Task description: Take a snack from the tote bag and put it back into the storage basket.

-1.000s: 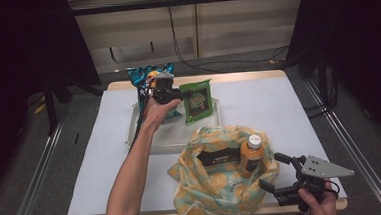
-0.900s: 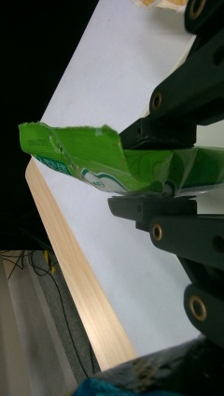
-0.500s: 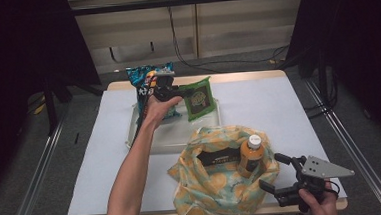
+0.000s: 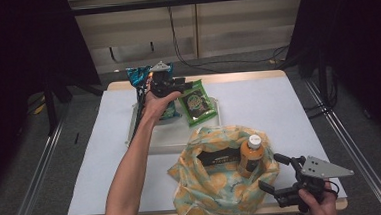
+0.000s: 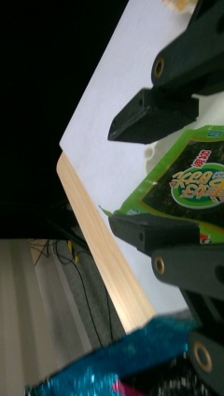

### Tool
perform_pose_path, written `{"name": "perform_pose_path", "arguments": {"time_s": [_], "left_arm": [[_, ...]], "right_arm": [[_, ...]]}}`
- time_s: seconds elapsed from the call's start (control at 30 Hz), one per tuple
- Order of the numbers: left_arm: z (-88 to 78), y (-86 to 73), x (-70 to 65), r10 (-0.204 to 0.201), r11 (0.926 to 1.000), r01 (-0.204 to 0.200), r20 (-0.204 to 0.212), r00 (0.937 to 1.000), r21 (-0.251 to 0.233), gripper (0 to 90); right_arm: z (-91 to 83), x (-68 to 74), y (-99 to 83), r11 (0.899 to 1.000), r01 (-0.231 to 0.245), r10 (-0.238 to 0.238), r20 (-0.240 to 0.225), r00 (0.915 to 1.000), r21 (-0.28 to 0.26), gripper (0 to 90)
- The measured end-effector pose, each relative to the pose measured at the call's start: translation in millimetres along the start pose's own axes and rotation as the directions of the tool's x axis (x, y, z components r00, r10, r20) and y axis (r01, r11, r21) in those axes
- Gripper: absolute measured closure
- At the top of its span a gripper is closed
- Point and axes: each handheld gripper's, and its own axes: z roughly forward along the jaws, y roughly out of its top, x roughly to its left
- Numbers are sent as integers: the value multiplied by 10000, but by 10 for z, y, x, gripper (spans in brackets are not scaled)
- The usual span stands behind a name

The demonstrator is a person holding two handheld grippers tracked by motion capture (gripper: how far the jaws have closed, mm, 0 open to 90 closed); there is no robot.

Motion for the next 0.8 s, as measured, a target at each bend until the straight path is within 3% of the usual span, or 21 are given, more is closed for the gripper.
{"name": "perform_pose_path", "arguments": {"time_s": [0.13,0.23,0.3,0.37,0.63,0.8], "left_arm": [[-10,-9,-68,239,9993,-251,407,9989,283,668],[-6,-78,-107,28,9988,-62,699,9976,485,778],[-2,-134,-128,153,9965,-222,839,9964,811,845],[0,-187,-146,16,9955,-112,1026,9947,936,900],[89,-395,-224,-184,9858,-50,1372,9904,1681,900],[208,-493,-317,105,9705,-462,1498,9887,2366,900]], "right_arm": [[4,-1,0,10000,-47,47,60,10000,18,4],[7,0,-1,10000,4,-4,26,10000,47,4],[9,2,-1,10000,5,-5,28,10000,49,3],[9,3,-1,9999,23,-23,-7,10000,108,3],[12,-7,-3,9999,-88,87,141,9999,51,4],[25,1,-3,10000,-78,78,72,9999,56,4]]}}
